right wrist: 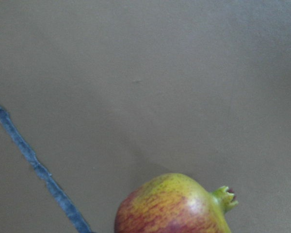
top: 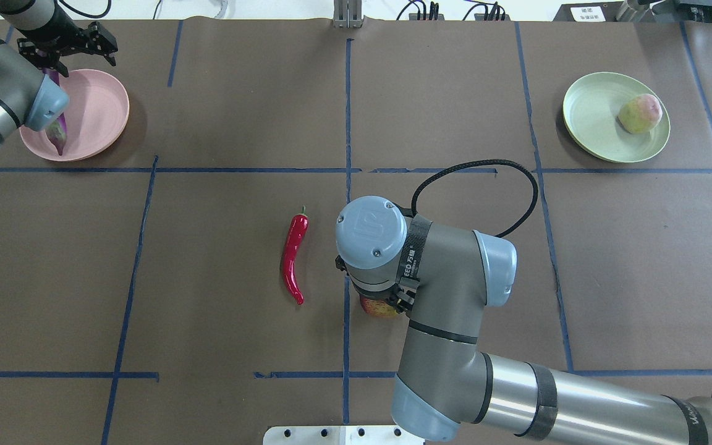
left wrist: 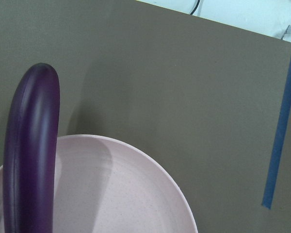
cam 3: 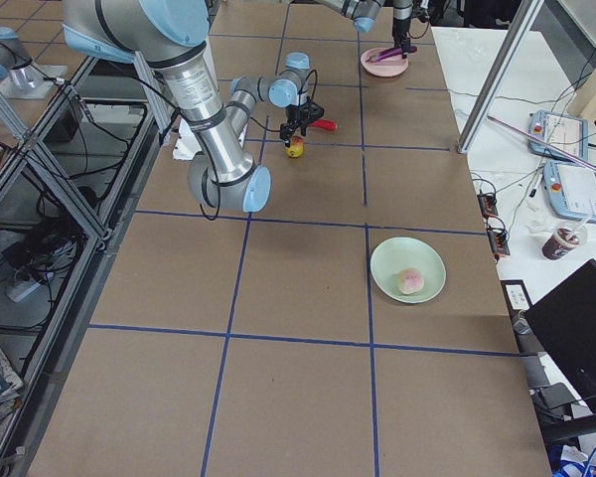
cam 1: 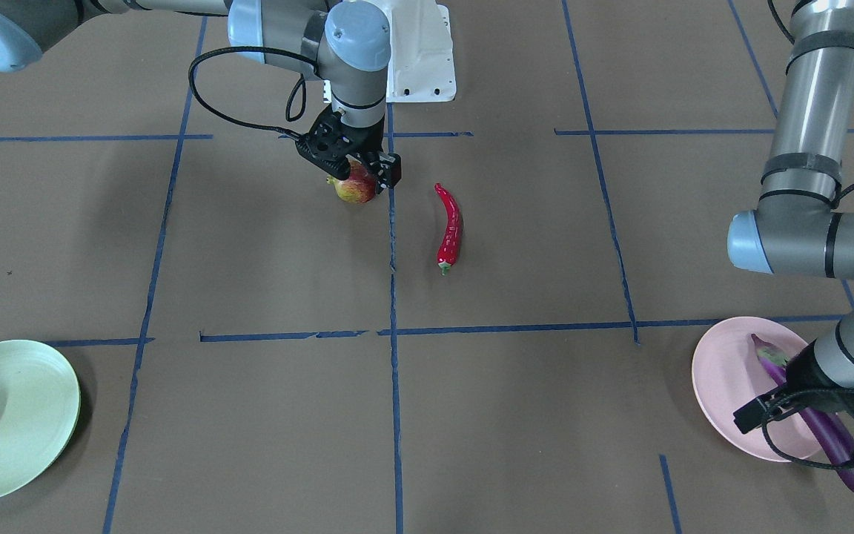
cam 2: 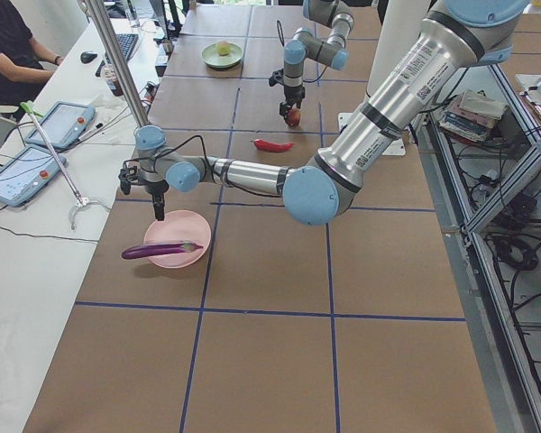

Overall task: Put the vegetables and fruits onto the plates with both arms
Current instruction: 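Lift the pomegranate toward the green plate while the left gripper grasps the chili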

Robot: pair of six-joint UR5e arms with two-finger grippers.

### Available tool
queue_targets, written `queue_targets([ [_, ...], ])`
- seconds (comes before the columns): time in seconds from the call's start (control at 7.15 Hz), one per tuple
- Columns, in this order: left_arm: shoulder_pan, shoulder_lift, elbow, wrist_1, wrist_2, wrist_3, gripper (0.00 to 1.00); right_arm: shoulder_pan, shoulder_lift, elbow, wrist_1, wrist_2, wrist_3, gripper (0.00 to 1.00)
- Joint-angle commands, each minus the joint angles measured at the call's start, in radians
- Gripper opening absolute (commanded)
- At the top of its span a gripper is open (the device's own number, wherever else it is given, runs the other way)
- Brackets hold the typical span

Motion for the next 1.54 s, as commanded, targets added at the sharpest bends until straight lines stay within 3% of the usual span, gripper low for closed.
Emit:
queue_targets([
  [0.0,0.007,0.01,-0.027,0.0,0.002,-0.046,1.0,-0.013,-0.002,-0.03,0.0,-0.001,-0.001,0.99],
  [0.14,0.012,0.01,-0.046,0.006,0.0,-0.067,1.0,-0.013,0.001,-0.029,0.0,-0.001,0.001,0.4],
  [0.28,0.022,0.008,-0.058,0.006,0.0,-0.092,1.0,-0.01,-0.002,-0.024,0.002,0.001,-0.002,0.0],
  [0.56,0.176,0.038,-0.246,0.014,0.0,-0.251,1.0,0.057,-0.011,0.064,-0.01,0.022,-0.013,0.0],
  [0.98,0.382,0.062,-0.475,0.009,-0.017,-0.29,1.0,0.301,-0.053,0.092,-0.046,0.108,-0.322,0.0],
  [1.4,0.579,0.054,-0.498,0.031,0.156,-0.134,0.94,0.493,-0.108,0.012,-0.038,0.145,-0.678,0.0],
])
